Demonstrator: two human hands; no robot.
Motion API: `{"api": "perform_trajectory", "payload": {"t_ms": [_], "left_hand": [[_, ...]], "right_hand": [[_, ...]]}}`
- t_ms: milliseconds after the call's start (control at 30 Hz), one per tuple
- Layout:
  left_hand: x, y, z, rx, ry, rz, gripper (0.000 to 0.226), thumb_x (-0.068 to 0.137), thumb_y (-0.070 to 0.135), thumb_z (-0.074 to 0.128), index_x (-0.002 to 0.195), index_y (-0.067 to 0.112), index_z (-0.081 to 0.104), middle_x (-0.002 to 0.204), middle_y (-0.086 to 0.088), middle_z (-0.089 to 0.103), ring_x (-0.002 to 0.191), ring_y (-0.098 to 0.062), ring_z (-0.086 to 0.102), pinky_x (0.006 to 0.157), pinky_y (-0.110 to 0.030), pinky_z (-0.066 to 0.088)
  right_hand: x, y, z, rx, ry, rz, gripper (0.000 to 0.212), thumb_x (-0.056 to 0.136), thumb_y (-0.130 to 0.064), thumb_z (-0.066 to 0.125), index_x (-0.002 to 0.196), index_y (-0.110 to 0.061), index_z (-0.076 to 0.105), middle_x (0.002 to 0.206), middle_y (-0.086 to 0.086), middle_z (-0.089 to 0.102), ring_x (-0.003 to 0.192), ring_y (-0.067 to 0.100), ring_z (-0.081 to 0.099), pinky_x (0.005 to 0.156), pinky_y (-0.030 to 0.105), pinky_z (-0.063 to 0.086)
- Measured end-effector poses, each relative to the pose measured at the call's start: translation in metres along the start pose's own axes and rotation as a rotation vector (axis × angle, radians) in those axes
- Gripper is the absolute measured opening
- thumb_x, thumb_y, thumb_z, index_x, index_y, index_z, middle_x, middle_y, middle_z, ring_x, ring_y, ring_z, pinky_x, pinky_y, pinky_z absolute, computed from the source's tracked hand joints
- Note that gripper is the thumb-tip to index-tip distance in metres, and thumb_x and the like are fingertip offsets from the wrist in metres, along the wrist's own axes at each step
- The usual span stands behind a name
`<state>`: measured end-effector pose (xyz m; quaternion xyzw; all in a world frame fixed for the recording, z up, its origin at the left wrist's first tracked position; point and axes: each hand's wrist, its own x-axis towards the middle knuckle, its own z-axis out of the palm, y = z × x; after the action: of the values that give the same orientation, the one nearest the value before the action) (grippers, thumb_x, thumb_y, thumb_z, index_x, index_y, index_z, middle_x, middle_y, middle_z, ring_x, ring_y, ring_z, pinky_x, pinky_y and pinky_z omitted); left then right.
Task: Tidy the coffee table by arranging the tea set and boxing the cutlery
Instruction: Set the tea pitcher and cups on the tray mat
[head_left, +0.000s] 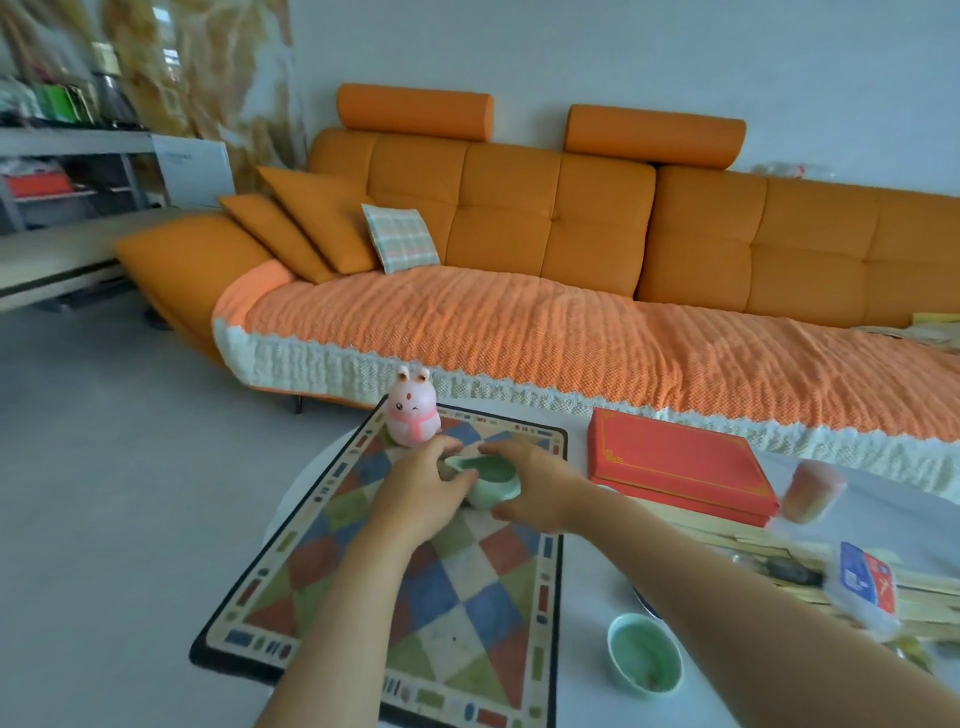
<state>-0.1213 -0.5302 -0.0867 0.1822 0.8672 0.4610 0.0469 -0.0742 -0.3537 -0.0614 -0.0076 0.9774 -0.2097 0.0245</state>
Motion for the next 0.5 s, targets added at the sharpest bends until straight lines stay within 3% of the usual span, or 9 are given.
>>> {"api": "perform_trajectory", "payload": {"t_ms": [133,233,367,433,500], "left_hand": [[0.015,-0.003,-0.011,-0.069,0.310,-0.028,0.030,0.089,0.035,0.062,0.117,0.027,0.054,0.115,0.007,0.053,0.102,-0.016,0.056,0.084,-0.037,0.050],[0.027,-0.015,-0.015,-0.073,0.471,-0.040,0.041,0.085,0.027,0.068,0.121,0.017,0.051,0.121,-0.003,0.047,0.110,-0.023,0.049,0.087,-0.039,0.048],[0.044,-0.031,-0.015,-0.181,0.334,-0.086,0.070,0.080,0.041,0.074,0.140,0.024,0.041,0.130,0.004,0.043,0.113,-0.017,0.051,0.092,-0.043,0.051],[0.053,-0.038,-0.016,-0.221,0.298,-0.078,0.068,0.079,0.041,0.075,0.138,0.030,0.043,0.130,0.005,0.050,0.111,-0.016,0.057,0.090,-0.044,0.054],[0.061,-0.043,-0.017,-0.236,0.311,-0.089,0.056,0.082,0.029,0.072,0.133,0.029,0.048,0.130,0.001,0.054,0.110,-0.017,0.060,0.091,-0.045,0.054]], "right_hand": [[0.004,-0.002,0.002,-0.108,0.039,-0.025,0.084,0.074,-0.046,0.070,0.147,-0.035,0.031,0.146,-0.005,0.036,0.136,0.020,0.032,0.113,0.043,0.026],[0.007,-0.001,0.005,-0.117,0.057,0.011,0.084,0.072,-0.057,0.069,0.145,-0.035,0.033,0.141,-0.001,0.036,0.132,0.022,0.030,0.110,0.041,0.027],[0.014,0.001,0.008,-0.066,0.074,0.015,0.078,0.070,-0.057,0.070,0.139,-0.035,0.041,0.132,-0.006,0.042,0.120,0.018,0.046,0.101,0.037,0.041],[0.018,-0.001,0.011,-0.015,0.085,0.004,0.077,0.068,-0.056,0.072,0.137,-0.035,0.044,0.126,-0.010,0.045,0.114,0.016,0.051,0.095,0.035,0.045],[0.022,-0.005,0.014,0.019,0.088,-0.006,0.079,0.067,-0.056,0.074,0.137,-0.034,0.046,0.124,-0.011,0.046,0.111,0.015,0.053,0.093,0.036,0.047]]}}
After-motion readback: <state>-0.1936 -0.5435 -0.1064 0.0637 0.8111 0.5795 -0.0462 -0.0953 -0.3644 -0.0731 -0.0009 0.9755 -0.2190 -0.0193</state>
